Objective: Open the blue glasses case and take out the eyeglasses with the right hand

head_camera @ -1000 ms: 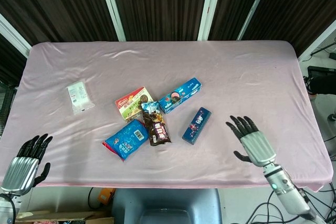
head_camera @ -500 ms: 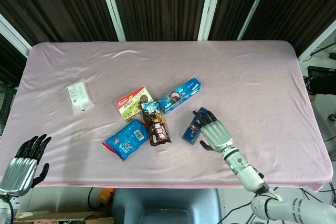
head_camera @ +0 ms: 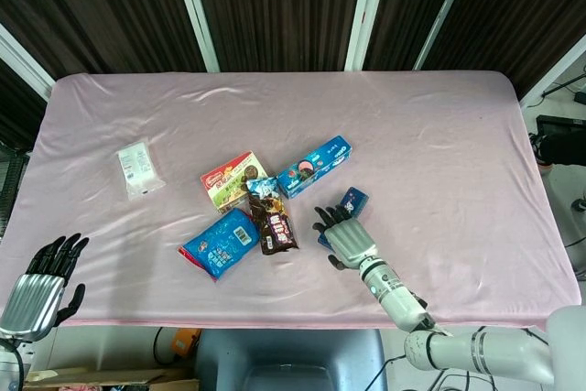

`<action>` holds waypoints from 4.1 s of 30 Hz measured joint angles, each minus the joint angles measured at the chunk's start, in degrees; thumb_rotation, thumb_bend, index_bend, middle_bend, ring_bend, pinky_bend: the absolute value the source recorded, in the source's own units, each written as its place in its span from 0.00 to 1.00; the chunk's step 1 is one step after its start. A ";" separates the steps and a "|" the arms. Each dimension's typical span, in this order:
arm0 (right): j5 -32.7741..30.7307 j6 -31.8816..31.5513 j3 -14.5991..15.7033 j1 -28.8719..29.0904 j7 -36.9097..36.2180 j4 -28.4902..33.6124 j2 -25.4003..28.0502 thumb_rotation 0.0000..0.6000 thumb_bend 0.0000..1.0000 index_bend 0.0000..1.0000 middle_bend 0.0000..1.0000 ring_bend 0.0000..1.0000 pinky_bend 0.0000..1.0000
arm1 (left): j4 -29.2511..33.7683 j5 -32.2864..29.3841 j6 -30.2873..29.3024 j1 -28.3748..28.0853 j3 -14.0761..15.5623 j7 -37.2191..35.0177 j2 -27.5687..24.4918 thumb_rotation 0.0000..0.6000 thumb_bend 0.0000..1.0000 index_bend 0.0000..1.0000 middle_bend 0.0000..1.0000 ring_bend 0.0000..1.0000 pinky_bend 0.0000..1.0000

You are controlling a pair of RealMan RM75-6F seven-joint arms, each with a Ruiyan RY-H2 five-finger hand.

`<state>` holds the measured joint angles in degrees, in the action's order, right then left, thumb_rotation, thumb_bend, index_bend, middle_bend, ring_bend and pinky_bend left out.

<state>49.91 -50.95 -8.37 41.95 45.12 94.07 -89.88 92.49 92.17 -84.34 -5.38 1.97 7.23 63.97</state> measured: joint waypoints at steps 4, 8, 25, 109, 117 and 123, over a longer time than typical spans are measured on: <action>-1.39 -0.83 1.43 0.61 0.78 0.63 0.77 1.00 0.50 0.35 0.00 0.00 0.00 | -0.01 0.09 -0.10 0.04 0.03 -0.09 -0.02 1.00 0.46 0.00 0.05 0.05 0.14; -2.78 -1.40 2.86 0.94 1.63 1.85 2.49 1.00 0.50 0.35 0.00 0.00 0.00 | 0.01 0.32 -0.42 0.17 0.10 -0.11 -0.03 1.00 0.46 0.00 0.05 0.05 0.14; 8.06 -4.42 12.39 -2.97 -2.95 8.22 13.52 1.00 0.50 0.35 0.00 0.00 0.00 | 0.20 0.60 -0.60 0.32 0.20 0.61 0.26 1.00 0.46 0.00 0.05 0.05 0.14; 9.09 -1.09 3.70 -0.82 -8.22 -14.71 4.95 1.00 0.48 0.46 0.00 0.00 0.00 | 0.69 -1.51 0.77 -0.14 -0.49 1.60 0.44 1.00 0.46 0.00 0.05 0.05 0.14; 9.09 -1.76 3.56 -0.76 -8.77 -15.48 4.25 1.00 0.48 0.43 0.00 0.00 0.00 | 0.66 -1.55 0.74 -0.13 -0.49 1.53 0.40 1.00 0.46 0.00 0.05 0.05 0.14; 8.95 -1.95 3.45 -0.74 -9.02 -15.67 4.16 1.00 0.48 0.44 0.00 0.00 0.00 | 0.67 -1.52 0.86 -0.18 -0.46 1.46 0.36 1.00 0.46 0.00 0.05 0.05 0.14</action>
<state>58.86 -52.90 -4.92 41.21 36.10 78.40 -85.72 93.16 90.65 -83.48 -5.56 1.52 8.69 64.33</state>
